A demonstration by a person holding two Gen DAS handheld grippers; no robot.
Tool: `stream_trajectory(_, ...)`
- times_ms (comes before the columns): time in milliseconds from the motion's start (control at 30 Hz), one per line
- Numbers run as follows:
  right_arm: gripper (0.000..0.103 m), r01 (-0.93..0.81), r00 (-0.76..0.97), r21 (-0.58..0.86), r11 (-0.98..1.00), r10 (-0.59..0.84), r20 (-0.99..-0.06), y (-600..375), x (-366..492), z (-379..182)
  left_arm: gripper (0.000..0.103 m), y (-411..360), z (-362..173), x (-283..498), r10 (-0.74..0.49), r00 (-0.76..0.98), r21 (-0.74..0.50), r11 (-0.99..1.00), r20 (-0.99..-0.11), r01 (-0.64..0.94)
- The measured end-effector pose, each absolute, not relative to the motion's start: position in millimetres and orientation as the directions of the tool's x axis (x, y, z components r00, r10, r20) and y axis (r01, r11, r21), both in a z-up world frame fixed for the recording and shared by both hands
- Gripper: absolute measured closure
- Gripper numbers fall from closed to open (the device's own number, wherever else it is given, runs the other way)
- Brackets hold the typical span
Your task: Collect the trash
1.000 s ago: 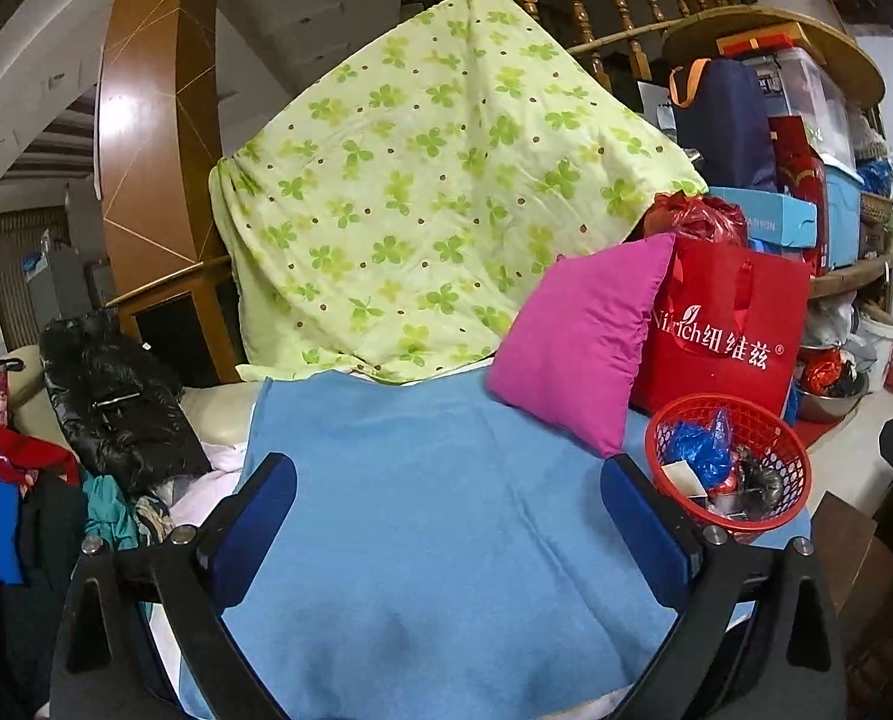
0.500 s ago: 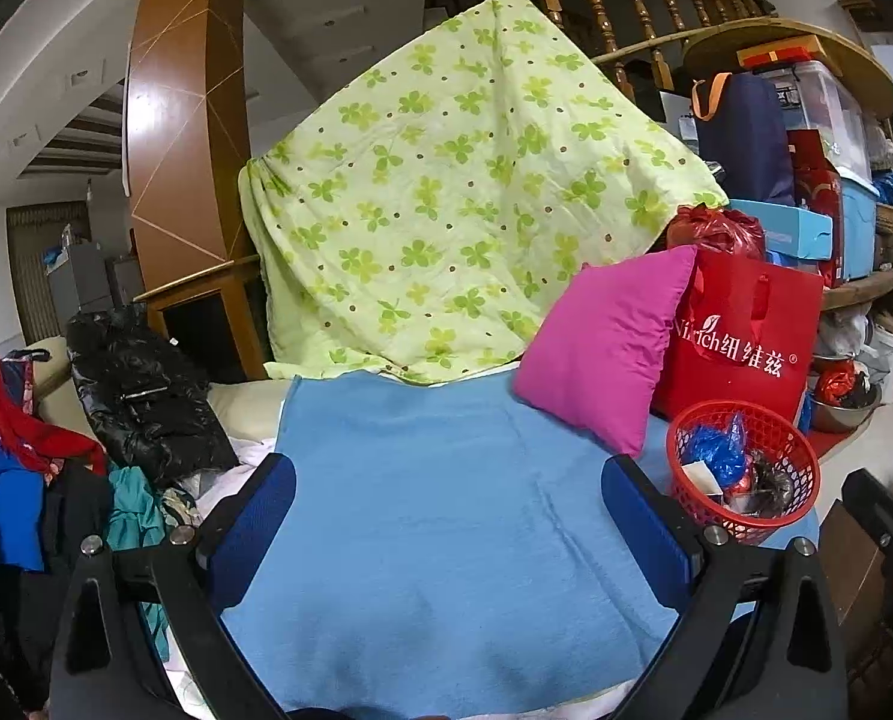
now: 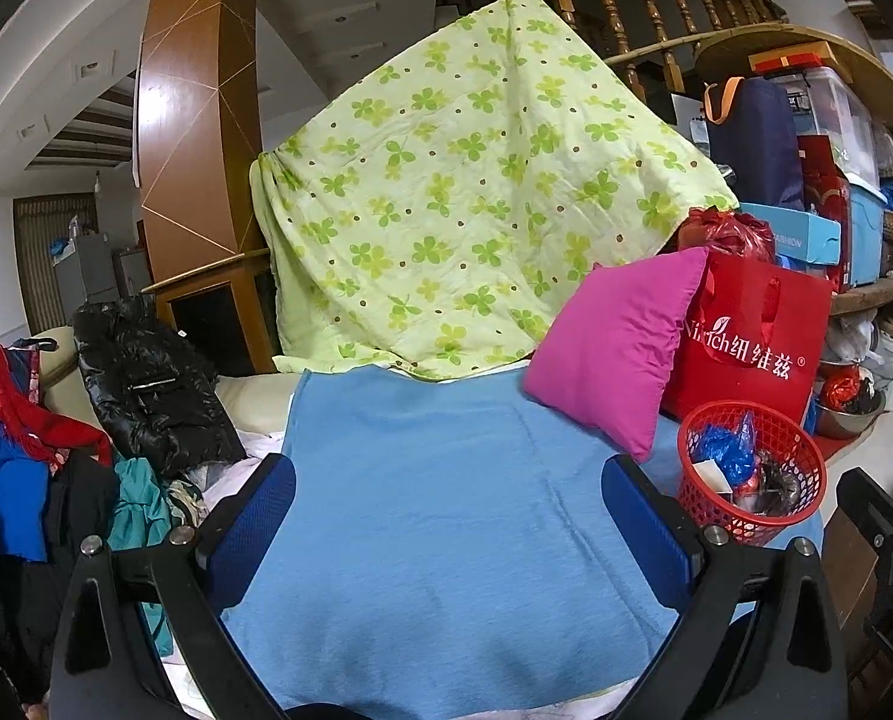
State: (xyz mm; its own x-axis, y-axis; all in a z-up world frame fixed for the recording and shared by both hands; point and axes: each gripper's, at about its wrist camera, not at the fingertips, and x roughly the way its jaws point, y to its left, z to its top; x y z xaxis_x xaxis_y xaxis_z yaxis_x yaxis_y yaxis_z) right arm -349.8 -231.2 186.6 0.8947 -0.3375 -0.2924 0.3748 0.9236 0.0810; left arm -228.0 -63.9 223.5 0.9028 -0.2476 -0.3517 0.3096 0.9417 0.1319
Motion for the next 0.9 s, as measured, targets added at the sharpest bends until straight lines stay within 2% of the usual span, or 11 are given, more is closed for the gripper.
stream_trajectory(900,0.024,0.378,0.892,0.088,0.922,-0.337,-0.302,-229.9,-346.2,187.5,0.001,-59.3,223.5,-227.4,-0.244,0.904,0.135,0.942,-0.352,0.307)
